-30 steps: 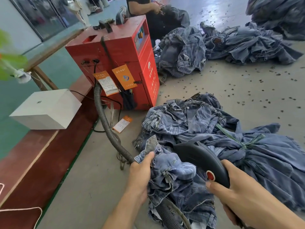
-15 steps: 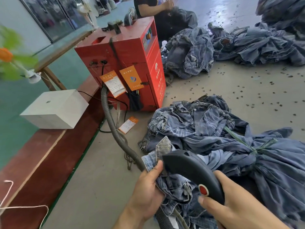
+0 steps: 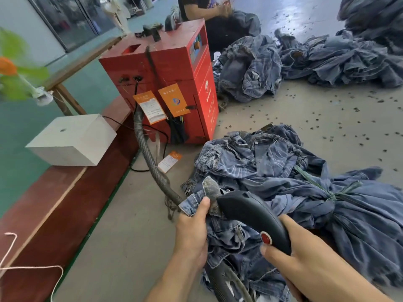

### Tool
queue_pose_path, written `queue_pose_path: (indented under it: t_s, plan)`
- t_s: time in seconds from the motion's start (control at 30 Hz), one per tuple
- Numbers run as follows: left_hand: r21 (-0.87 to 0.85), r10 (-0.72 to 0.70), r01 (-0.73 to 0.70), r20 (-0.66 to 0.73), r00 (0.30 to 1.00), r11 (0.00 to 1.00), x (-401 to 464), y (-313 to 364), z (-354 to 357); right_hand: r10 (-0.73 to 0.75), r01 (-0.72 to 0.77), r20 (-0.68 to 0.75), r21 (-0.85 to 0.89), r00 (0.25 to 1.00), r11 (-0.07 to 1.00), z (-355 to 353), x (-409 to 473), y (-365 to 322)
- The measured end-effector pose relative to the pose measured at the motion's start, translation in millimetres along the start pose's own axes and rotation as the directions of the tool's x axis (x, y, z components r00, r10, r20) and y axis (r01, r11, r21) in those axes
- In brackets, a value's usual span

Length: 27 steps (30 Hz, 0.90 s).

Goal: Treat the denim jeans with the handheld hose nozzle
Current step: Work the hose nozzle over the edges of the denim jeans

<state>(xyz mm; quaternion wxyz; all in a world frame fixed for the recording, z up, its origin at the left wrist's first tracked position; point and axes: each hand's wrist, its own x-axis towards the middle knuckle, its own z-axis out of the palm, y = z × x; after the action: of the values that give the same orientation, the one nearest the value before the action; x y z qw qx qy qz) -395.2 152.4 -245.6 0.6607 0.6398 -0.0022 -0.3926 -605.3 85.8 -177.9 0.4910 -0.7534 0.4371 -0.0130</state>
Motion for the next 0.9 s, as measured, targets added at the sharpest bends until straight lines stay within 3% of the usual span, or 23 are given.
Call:
queue_pose_path:
  t_s: [0.23, 0.4, 0.5, 0.6, 0.67, 0.83, 0.9]
  plan:
    - [0.088, 0.014, -0.014, 0.002, 1.0, 0.996, 0, -9, 2, 0.03, -0.03, 0.049, 0.0, 0.998, 1.0, -16, -8, -3]
    - [0.222, -0.004, -0.019, 0.102, 0.995, 0.975, -22, -32, 1, 0.076, -0.082, 0.032, 0.345, 0.997, 0.935, -30, 18, -8]
    - [0.004, -0.128, 0.129, 0.175, 0.976, 0.992, -21, -30, -5, 0.091, -0.122, 0.092, 0.426, 0.992, 0.897, -49, 5, 1]
    - [-0.144, -0.172, 0.211, 0.243, 0.955, 0.967, -20, -18, -9, 0.059, -0.114, 0.232, 0.233, 0.971, 0.966, -38, -9, -5]
    - [-0.2, -0.166, 0.224, 0.273, 0.948, 0.954, -23, -17, -9, 0.055, -0.099, 0.244, 0.172, 0.968, 0.98, -23, -1, -10]
    - [-0.259, -0.223, 0.358, 0.436, 0.872, 0.897, -32, -21, -28, 0.203, -0.223, 0.098, 0.551, 0.974, 0.804, -31, 23, 1]
    - [-0.335, -0.184, 0.411, 0.54, 0.821, 0.848, -29, -10, -38, 0.245, -0.223, 0.046, 0.597, 0.968, 0.77, -45, 20, 12]
